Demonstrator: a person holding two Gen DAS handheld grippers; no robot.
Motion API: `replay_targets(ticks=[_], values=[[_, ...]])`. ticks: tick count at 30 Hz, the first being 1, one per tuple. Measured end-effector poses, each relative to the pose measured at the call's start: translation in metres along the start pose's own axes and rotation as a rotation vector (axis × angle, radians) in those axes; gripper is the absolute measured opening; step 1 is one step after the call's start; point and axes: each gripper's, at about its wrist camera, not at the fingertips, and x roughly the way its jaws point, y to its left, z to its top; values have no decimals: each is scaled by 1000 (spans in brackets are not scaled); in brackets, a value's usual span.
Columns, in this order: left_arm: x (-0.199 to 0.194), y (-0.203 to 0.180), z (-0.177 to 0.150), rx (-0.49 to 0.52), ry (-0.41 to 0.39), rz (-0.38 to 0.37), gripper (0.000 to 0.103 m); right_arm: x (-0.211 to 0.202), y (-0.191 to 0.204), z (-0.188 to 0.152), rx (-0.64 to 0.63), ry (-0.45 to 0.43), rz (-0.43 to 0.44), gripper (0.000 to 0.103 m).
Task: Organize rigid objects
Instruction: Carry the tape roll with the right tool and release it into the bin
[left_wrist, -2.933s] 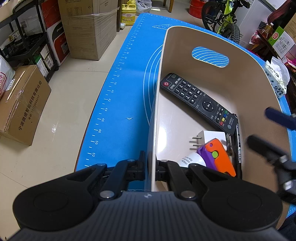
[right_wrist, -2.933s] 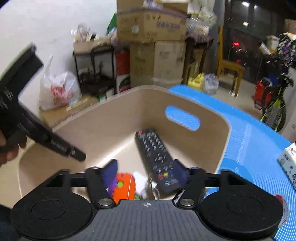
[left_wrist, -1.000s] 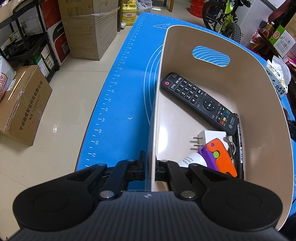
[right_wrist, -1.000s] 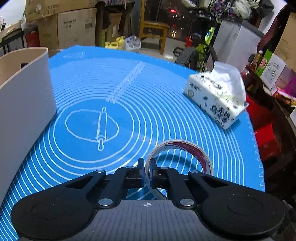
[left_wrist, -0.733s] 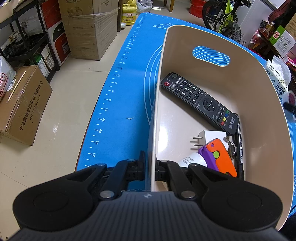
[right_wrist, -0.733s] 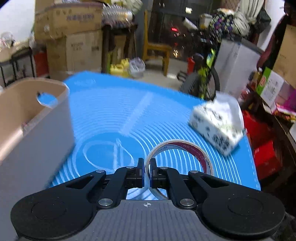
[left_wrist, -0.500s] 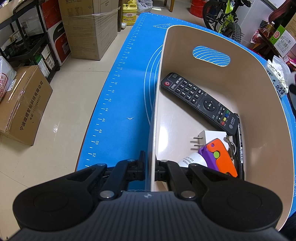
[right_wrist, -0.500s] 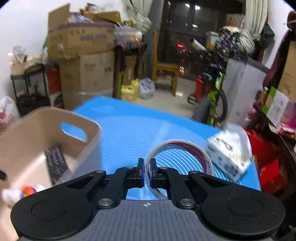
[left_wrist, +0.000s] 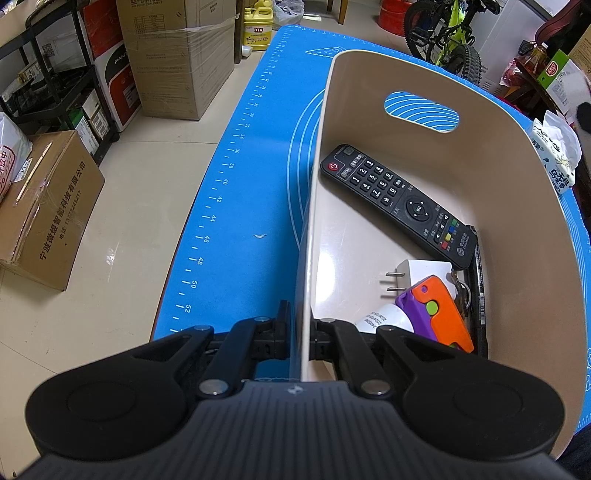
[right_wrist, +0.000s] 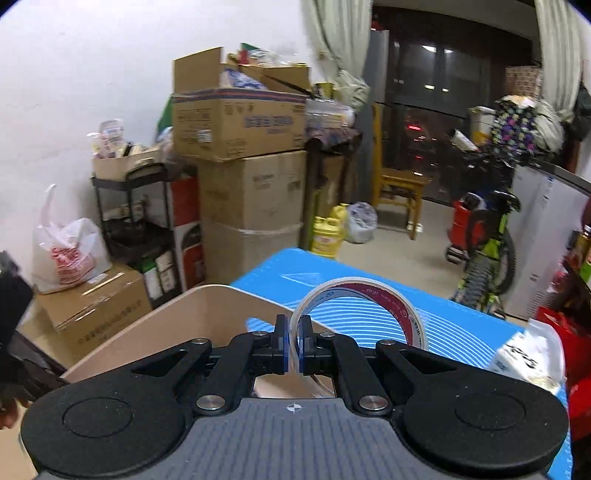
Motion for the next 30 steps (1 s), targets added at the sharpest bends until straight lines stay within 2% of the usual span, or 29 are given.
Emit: replay_targets(ticks=[7,18,23,26,27,28,29,30], values=[[-2,1,0,1,-2,0,6,22,43,-12,-43,106,87,16],[-1,1,0,1,-2,0,5,61,75,-42,-45,386,179,16],[-2,1,1,3,-1,4,5,71,79,-53,-51,490,169,17],[-2,1,1,1,0,7,6,69,78,-54,-28,488,158,20],[-2,2,1,1,-2,10,7,67,76,-55,-10,482,155,23],[-3,1,2,0,-5,15,8,65,72,-53,15,471,156,39],[-5,0,2,-1,-18,25,10,62,69,-52,41,465,166,47],[-9,0,3,-4,-29,34,18,58,65,-51,73,453,167,61]])
